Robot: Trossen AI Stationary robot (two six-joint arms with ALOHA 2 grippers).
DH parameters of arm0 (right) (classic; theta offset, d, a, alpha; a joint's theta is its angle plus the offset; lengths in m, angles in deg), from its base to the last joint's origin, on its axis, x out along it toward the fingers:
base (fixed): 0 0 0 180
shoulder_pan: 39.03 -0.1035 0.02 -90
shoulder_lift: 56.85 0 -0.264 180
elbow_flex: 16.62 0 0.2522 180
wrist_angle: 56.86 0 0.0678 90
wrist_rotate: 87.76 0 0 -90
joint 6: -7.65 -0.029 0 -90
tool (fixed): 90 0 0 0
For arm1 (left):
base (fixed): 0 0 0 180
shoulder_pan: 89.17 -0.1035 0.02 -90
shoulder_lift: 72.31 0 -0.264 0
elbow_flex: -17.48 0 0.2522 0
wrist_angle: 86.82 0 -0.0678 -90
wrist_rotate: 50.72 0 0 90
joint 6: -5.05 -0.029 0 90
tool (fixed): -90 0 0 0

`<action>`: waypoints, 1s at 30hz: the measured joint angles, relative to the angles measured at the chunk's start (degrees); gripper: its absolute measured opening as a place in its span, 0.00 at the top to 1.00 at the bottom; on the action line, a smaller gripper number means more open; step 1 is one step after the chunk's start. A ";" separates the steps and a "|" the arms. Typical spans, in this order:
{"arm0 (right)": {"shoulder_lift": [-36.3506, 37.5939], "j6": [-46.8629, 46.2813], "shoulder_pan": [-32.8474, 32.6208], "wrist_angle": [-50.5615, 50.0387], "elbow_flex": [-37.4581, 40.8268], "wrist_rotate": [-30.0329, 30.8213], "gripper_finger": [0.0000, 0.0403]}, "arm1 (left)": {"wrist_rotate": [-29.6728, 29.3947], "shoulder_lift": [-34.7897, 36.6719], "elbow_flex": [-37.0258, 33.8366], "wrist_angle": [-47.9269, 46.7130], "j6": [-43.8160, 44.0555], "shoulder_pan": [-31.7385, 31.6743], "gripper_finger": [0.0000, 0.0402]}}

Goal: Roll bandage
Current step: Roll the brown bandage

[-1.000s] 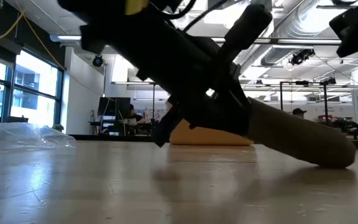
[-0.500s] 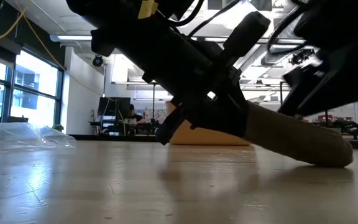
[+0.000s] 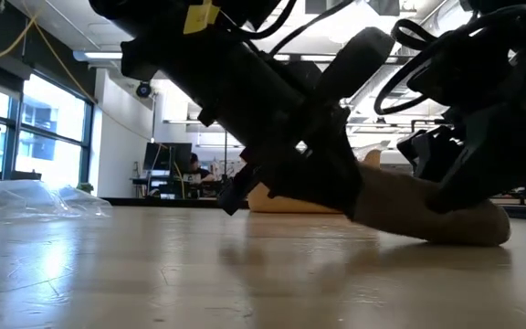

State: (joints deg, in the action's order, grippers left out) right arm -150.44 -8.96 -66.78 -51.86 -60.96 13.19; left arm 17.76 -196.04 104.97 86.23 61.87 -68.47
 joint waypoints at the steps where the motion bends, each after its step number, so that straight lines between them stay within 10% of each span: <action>1: 0.03 0.12 0.02 -0.08 0.00 -0.31 0.69 | 0.07 -0.06 -0.04 -0.31 -0.19 0.14 0.91; 13: 0.14 0.18 0.13 -0.68 0.11 -2.25 0.80 | 4.54 2.30 0.00 -10.03 0.02 1.12 0.56; 30: 0.27 2.56 0.13 -0.35 0.21 -2.18 0.80 | -6.76 12.71 -0.17 -39.00 9.84 8.25 0.56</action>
State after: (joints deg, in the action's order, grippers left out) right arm -150.18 -6.40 -66.65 -52.21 -60.75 11.01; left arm 11.01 -183.33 104.80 47.22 71.71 -60.23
